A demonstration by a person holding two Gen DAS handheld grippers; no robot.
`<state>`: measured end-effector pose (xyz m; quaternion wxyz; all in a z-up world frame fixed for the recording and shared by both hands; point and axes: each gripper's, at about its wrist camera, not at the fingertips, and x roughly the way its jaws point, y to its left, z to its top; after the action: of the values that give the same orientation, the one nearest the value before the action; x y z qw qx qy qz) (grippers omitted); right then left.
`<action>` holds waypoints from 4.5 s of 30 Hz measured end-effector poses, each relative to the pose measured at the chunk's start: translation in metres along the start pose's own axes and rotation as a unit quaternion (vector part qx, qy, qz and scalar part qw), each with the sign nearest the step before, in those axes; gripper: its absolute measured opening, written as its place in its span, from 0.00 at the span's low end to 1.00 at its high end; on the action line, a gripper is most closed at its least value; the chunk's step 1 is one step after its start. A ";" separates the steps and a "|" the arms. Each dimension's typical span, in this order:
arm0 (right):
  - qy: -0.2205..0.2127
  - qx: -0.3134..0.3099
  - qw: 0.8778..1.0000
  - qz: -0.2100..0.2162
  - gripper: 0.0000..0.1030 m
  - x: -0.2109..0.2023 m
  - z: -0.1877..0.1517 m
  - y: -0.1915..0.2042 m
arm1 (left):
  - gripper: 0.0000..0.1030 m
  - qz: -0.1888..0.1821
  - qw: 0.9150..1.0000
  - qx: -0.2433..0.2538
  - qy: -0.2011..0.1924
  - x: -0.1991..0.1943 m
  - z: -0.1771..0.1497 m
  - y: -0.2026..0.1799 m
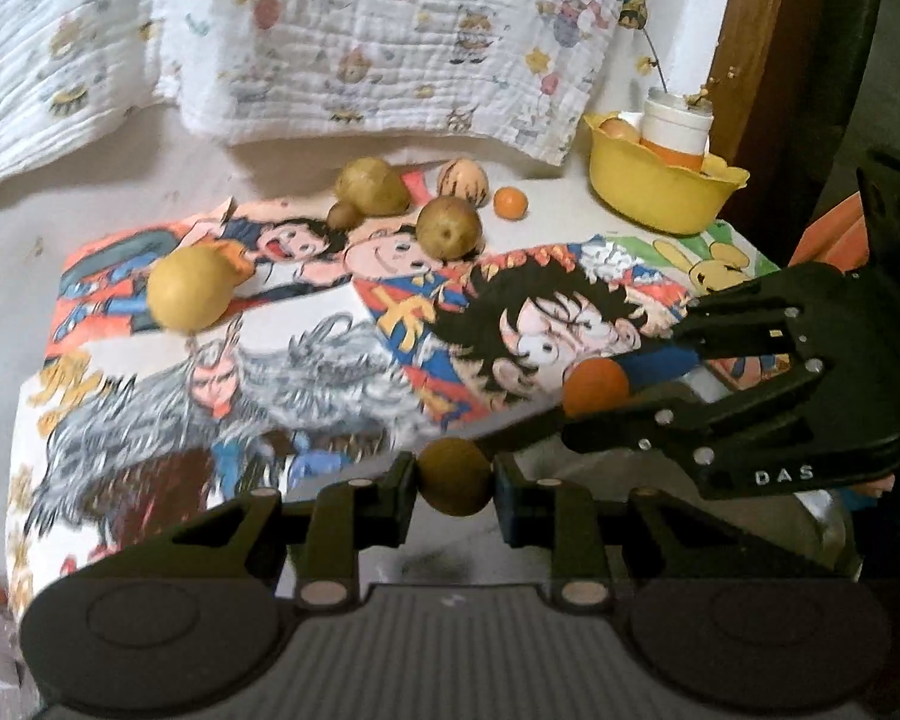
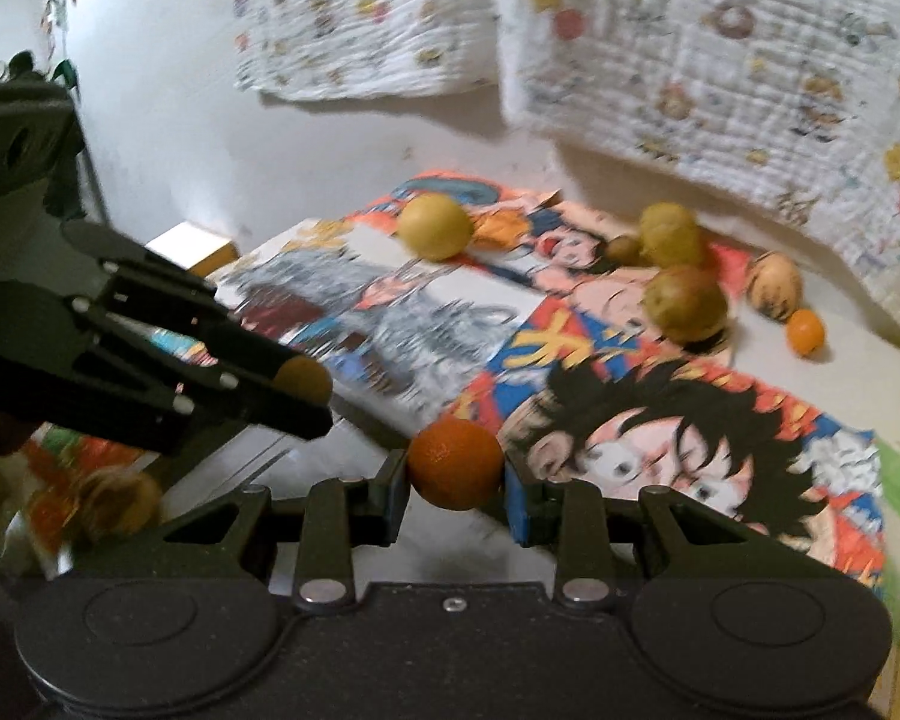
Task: Organize fruits
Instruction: 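Carry the orange in the right tool and small brown fruit in the left tool over the tray, then open the right tool over the tray while the left tool releases the small brown fruit, then move the left tool toward the yellow pear while the right tool approaches a brown pear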
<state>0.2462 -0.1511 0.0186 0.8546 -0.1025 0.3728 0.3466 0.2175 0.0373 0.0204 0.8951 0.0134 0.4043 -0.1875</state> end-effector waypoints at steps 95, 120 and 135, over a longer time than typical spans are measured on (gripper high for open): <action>0.054 -0.026 0.996 -0.059 0.99 -0.074 -0.067 -0.009 | 0.99 0.075 0.996 0.050 0.015 -0.090 -0.076 0.001; -0.020 -0.009 0.997 -0.079 0.99 -0.001 0.036 -0.045 | 0.99 0.132 0.991 -0.005 -0.007 -0.009 0.023 0.054; -0.016 0.006 0.992 -0.122 0.99 0.062 0.073 -0.059 | 0.99 0.174 0.984 -0.020 -0.024 0.056 0.070 0.077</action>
<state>0.3573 -0.1307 0.0208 0.8970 -0.1366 0.3454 0.2395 0.3283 0.0784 0.0173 0.9236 0.0610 0.3779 -0.0205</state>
